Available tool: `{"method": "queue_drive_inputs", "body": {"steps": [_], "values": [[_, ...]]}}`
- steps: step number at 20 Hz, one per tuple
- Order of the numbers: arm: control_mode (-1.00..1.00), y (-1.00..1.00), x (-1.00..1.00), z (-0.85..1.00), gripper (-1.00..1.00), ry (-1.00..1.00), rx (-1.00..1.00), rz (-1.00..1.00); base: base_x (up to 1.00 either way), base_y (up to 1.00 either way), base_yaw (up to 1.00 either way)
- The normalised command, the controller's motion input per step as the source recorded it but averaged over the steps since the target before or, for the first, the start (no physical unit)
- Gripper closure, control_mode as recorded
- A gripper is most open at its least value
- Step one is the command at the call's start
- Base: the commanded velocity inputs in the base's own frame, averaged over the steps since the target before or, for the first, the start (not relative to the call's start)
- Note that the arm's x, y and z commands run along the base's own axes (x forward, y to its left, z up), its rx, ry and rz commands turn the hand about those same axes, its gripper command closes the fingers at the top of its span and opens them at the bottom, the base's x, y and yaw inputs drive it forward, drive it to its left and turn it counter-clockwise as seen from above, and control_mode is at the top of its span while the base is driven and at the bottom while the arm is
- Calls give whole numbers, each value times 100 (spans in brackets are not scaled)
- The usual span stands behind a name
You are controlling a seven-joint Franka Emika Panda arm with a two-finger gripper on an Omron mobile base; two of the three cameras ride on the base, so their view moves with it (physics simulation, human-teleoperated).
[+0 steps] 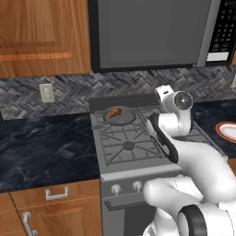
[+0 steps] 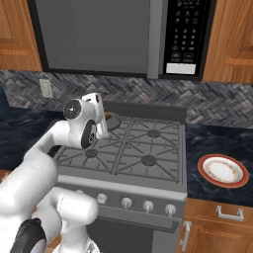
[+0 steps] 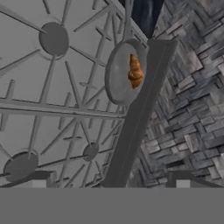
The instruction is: Pick the croissant and place it on the pan. Then turn on the stove to warm the croissant.
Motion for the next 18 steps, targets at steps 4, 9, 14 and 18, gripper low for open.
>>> {"method": "queue_drive_inputs", "body": {"steps": [4,9,14,18], "values": [[-100,-4,-38,7,-100,33,1,0,0,0,0],[-100,0,-43,-4,-100,23,0,0,0,0,0],[-100,0,-44,-1,-100,3,-13,12,0,0,0],[-100,-21,-62,0,-100,-14,0,-5,0,0,0]]}}
